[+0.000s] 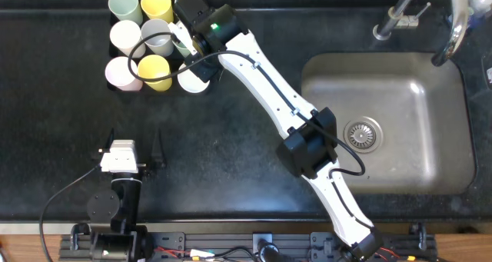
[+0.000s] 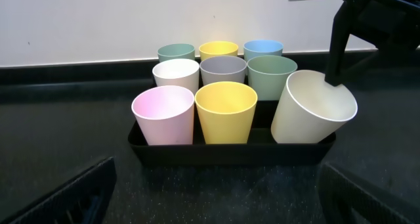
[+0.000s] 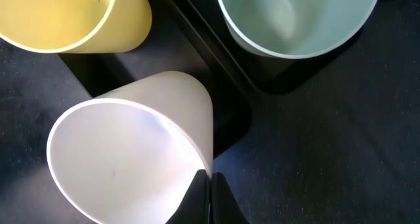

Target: Store Cups

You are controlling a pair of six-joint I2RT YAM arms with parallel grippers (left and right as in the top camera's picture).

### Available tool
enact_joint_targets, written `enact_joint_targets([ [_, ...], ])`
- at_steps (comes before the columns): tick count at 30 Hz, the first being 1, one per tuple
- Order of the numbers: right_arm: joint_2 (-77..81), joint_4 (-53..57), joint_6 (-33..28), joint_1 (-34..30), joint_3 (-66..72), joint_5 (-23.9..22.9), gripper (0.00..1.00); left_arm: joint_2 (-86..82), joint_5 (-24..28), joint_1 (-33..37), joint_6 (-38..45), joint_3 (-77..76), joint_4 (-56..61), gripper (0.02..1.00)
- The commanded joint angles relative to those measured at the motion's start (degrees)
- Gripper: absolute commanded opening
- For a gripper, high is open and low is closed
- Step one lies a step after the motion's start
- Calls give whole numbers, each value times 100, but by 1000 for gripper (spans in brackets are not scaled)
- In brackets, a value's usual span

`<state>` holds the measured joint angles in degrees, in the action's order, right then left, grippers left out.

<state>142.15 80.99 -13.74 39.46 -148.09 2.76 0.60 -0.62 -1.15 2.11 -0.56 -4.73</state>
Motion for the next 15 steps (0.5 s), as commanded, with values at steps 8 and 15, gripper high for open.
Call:
enact_joint_targets([
  [8,101,-308,-153,26,352,33,45,-44,57,-11,111,11,-11,996],
  [15,101,-459,-149,26,352,15,998,-44,57,-9,111,11,-11,998],
])
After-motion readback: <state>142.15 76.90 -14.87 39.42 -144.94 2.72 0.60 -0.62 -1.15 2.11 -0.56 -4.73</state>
